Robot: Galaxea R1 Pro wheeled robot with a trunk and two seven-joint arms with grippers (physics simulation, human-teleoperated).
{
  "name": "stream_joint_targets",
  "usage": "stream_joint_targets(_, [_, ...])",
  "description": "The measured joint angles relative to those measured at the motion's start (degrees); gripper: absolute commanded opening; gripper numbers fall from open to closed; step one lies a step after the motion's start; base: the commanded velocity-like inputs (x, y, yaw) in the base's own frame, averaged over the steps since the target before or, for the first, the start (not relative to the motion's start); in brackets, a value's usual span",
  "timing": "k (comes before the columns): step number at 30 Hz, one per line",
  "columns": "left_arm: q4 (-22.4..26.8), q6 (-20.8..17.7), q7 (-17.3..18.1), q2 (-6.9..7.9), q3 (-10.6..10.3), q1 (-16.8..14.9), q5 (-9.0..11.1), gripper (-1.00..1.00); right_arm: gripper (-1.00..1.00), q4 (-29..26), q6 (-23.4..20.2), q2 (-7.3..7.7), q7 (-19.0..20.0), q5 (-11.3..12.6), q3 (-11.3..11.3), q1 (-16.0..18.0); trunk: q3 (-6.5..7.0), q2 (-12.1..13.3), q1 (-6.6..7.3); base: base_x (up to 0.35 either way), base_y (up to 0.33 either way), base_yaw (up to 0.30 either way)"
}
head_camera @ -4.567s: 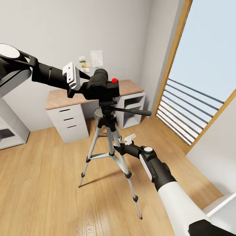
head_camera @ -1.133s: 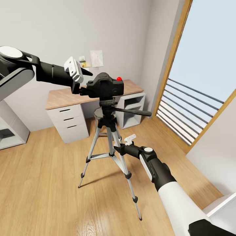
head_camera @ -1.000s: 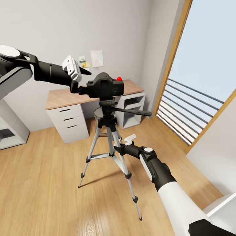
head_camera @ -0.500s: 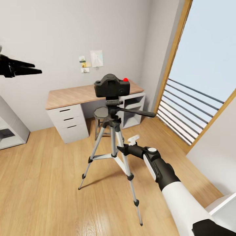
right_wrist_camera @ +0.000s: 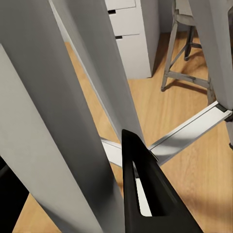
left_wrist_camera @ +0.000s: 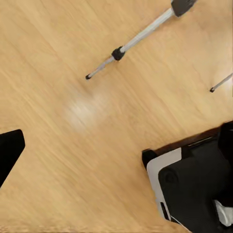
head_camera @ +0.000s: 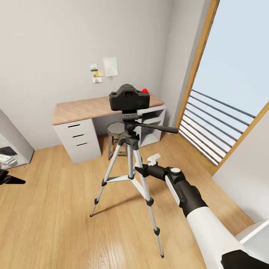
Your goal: Attach the digital camera to the camera tripod in the bedroom.
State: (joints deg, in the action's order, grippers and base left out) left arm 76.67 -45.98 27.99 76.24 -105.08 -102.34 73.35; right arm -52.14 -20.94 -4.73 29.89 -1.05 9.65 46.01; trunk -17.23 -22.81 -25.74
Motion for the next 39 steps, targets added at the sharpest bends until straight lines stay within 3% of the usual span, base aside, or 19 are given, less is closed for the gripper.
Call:
stream_joint_targets(1, [0.0,4.5,-0.5,0.31,-5.5,0.0,2.2,1.00,-1.00,0.1,0.0,0.00,0.0,0.0,0.0,0.0,0.00,0.0,0.01,0.000,0.000,0.000])
stream_joint_targets(2, [-0.1,9.9,-0.9,0.71,-11.7,0.2,5.6,1.00,-1.00,0.0,-0.1,-0.01,0.0,0.0,0.0,0.0,0.00,0.0,0.01,0.000,0.000,0.000])
stream_joint_targets(4, [-0.2,16.1,-1.2,1.53,-16.9,-0.1,10.4,1.00,-1.00,0.0,0.0,-0.05,0.0,-0.1,-0.1,0.0,0.01,0.0,0.00,0.000,0.000,0.000])
stream_joint_targets(5, [-0.4,22.2,-1.5,3.01,-20.1,0.1,16.0,1.00,-1.00,-0.2,-0.2,-0.07,-0.1,-0.1,-0.1,0.0,0.00,0.0,0.00,0.000,0.000,0.000])
stream_joint_targets(6, [-0.4,25.3,-1.7,4.05,-21.3,0.0,19.1,1.00,-1.00,-0.2,-0.4,-0.08,-0.2,-0.2,-0.2,0.0,0.01,0.0,0.01,0.000,0.000,0.000])
stream_joint_targets(7, [-0.4,30.7,-2.2,6.18,-22.9,0.2,25.0,1.00,-1.00,-0.4,-0.6,-0.13,-0.2,-0.2,-0.3,0.0,0.00,0.0,0.01,0.000,0.000,0.000])
stream_joint_targets(8, [-0.4,33.2,-2.4,7.33,-23.5,0.5,28.0,1.00,-1.00,-0.4,-0.7,-0.14,-0.3,-0.3,-0.3,0.0,0.00,0.0,0.01,0.000,0.000,0.000])
stream_joint_targets(9, [-0.3,37.1,-2.8,8.93,-24.3,0.9,32.8,1.00,-1.00,-0.5,-0.9,-0.16,-0.3,-0.3,-0.4,0.0,0.00,0.0,0.00,0.000,0.000,0.000])
stream_joint_targets(11, [-0.2,40.7,-3.1,10.40,-25.1,2.7,37.4,1.00,-1.00,-0.6,-1.0,-0.20,-0.3,-0.4,-0.4,0.0,-0.01,0.0,0.00,0.000,0.000,0.000])
stream_joint_targets(13, [-0.2,42.3,-3.3,11.21,-25.4,4.1,39.6,1.00,-1.00,-0.6,-1.0,-0.23,-0.4,-0.4,-0.5,0.0,-0.01,0.0,0.00,0.000,0.000,0.000])
stream_joint_targets(17, [0.3,43.6,-3.5,12.01,-25.6,5.1,41.2,1.00,-1.00,-0.7,-1.1,-0.28,-0.6,-0.3,-0.5,0.0,-0.01,0.0,0.00,0.000,0.000,0.000])
stream_joint_targets(28, [0.8,43.7,-5.1,12.26,-25.7,5.5,41.8,1.00,-1.00,-0.7,-1.0,-0.24,-0.6,-0.4,-0.4,0.0,-0.01,0.0,-0.01,0.000,0.000,0.000])
stream_joint_targets(31, [0.8,41.5,-12.7,10.87,-25.8,5.5,41.8,1.00,-1.00,-0.8,-1.2,-0.21,-0.6,-0.3,-0.4,0.0,0.00,0.0,0.00,0.000,0.000,0.000])
stream_joint_targets(33, [0.7,38.0,-20.1,8.01,-25.7,5.3,42.1,1.00,-1.00,-1.0,-1.5,-0.21,-0.6,-0.3,-0.4,0.0,0.00,0.0,-0.01,0.000,0.000,0.000])
stream_joint_targets(35, [0.4,33.7,-30.0,1.51,-25.7,5.4,43.0,1.00,-1.00,-1.4,-2.0,-0.20,-0.7,-0.3,-0.4,0.0,0.01,0.0,-0.01,0.000,0.000,0.000])
stream_joint_targets(37, [0.0,32.4,-34.5,-2.63,-25.7,5.7,44.3,1.00,-1.00,-1.5,-2.2,-0.23,-0.8,-0.3,-0.4,0.0,0.02,0.0,0.00,0.000,0.000,0.000])
stream_joint_targets(38, [-1.0,31.6,-38.4,-6.84,-25.6,6.6,46.6,1.00,-1.00,-1.5,-2.3,-0.25,-0.8,-0.3,-0.4,0.0,0.02,0.0,0.00,0.000,0.000,0.000])
stream_joint_targets(39, [-1.9,31.3,-40.1,-9.46,-25.6,7.4,48.0,1.00,-1.00,-1.8,-2.5,-0.26,-0.9,-0.4,-0.4,0.0,0.02,0.0,-0.02,0.000,0.000,0.000])
